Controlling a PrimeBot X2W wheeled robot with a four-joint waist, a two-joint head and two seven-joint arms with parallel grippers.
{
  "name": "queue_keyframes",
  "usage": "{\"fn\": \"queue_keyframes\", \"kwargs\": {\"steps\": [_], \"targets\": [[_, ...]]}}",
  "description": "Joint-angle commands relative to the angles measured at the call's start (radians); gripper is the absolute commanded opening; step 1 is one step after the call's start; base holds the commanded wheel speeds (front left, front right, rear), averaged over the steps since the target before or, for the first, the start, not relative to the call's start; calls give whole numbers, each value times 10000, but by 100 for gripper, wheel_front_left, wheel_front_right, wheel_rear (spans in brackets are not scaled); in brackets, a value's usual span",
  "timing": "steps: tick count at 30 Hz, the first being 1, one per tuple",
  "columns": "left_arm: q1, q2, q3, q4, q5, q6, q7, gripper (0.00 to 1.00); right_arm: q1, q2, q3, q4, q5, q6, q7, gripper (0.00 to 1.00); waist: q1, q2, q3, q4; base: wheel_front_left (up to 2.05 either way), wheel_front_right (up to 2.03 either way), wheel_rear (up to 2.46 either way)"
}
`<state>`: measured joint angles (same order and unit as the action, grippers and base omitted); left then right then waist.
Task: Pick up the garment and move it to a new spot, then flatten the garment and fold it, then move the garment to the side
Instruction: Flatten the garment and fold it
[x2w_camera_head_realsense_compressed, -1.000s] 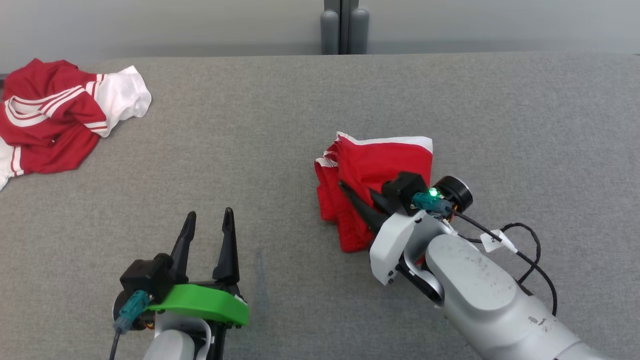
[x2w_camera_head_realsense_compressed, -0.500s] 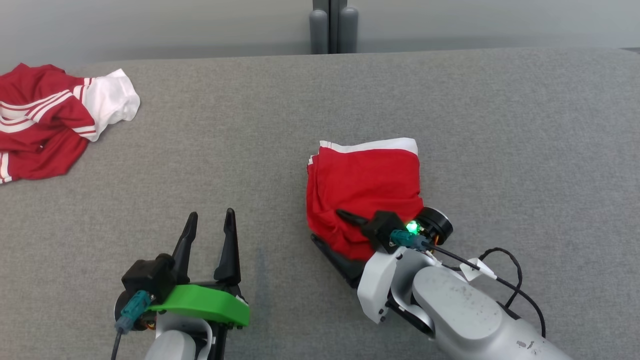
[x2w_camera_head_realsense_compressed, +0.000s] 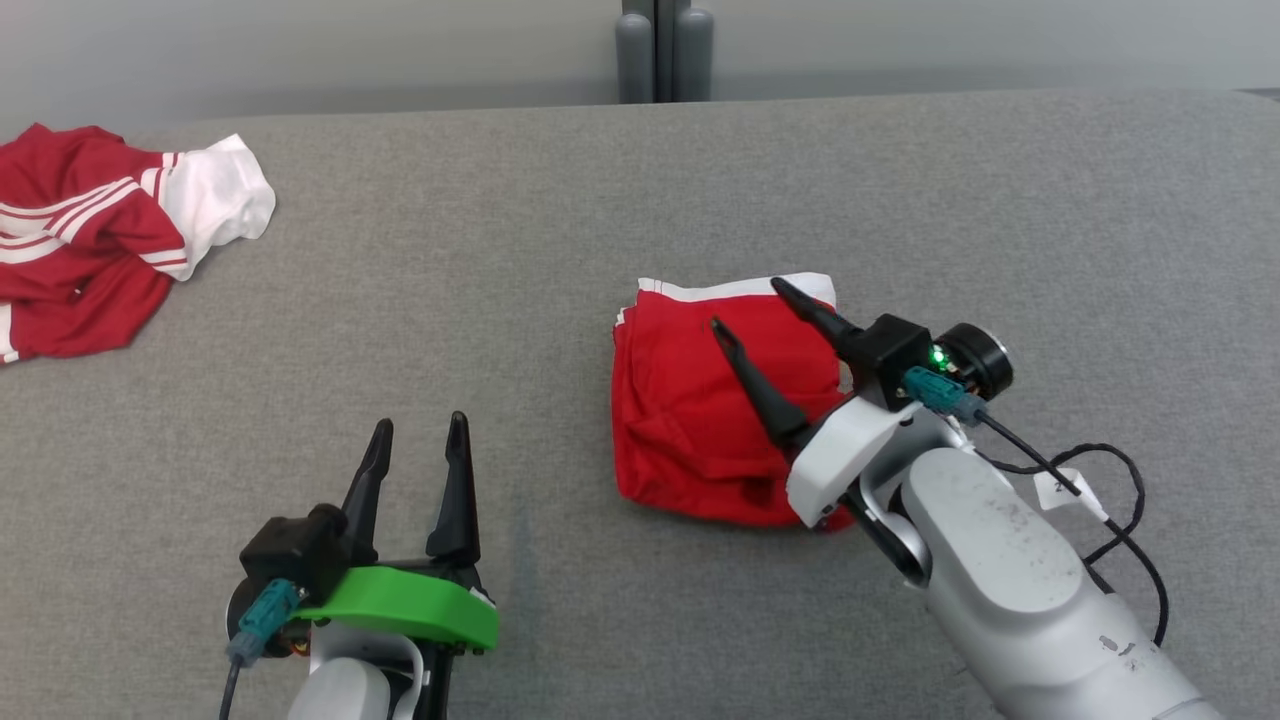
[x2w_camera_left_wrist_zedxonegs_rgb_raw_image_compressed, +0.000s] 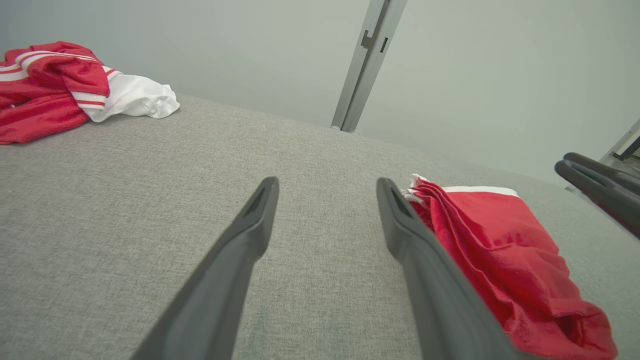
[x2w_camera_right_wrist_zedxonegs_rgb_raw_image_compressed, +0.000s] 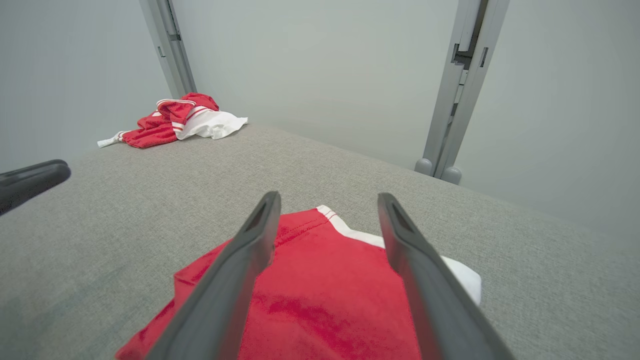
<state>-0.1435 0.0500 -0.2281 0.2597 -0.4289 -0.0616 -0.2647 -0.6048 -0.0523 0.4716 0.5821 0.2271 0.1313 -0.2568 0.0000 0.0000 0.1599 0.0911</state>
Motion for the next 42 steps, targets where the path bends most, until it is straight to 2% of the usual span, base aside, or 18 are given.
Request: {"fn": "queue_keyframes", "kwargs": {"steps": [1,2,3,6,7,13,20,24,29,34,35,38,39,42], "targets": [[-147,11,7,-42,27,-19,5,100,101,-75,-220,110,-359,-11,-57,100,0,0,85,112,0,0,0],[-169,11,2,-54,23,-21,7,100,89,-95,-321,203,-608,-11,-63,100,0,0,119,160,0,0,0],[-204,11,-9,-63,21,-20,7,100,61,-105,-403,314,-881,-11,-68,49,0,0,168,216,0,0,0],[-261,12,-22,-85,8,-25,7,100,66,-89,-333,723,-1374,-11,-67,2,0,0,291,393,0,0,0],[-275,12,-19,-80,2,-22,7,100,75,-76,-199,902,-1490,-11,-72,0,0,0,329,453,0,0,0],[-393,12,15,-159,-37,-8,5,100,32,-7,821,1707,-1551,-11,-89,0,0,0,508,757,0,0,0],[-421,12,-9,-208,-87,10,7,100,65,-13,2583,1594,-793,-11,-94,0,0,0,634,969,0,0,0],[-446,12,-40,-201,-131,59,7,100,-130,-9,3255,1865,-507,-11,-95,0,0,0,657,1001,0,0,0],[-378,12,31,-193,-92,62,5,100,-284,2,3443,1685,-263,-11,-96,0,0,0,544,872,0,0,0],[-319,14,147,-219,130,-100,7,100,-221,-1,2877,762,-258,-11,-97,0,0,0,230,573,0,0,0],[-322,12,167,-214,173,-120,7,100,-165,-5,2658,570,-303,-11,-97,6,0,0,161,512,0,0,0],[-348,12,210,-129,424,-252,5,100,182,-6,1762,27,-404,-11,-95,49,0,0,-105,283,0,0,0],[-349,12,214,-103,459,-283,7,100,289,-6,1476,-70,-477,-11,-96,98,0,0,-186,211,0,0,0],[-321,12,232,1,588,-384,7,100,737,-5,321,-384,-730,-11,-96,100,0,0,-446,-53,0,0,0]]}}
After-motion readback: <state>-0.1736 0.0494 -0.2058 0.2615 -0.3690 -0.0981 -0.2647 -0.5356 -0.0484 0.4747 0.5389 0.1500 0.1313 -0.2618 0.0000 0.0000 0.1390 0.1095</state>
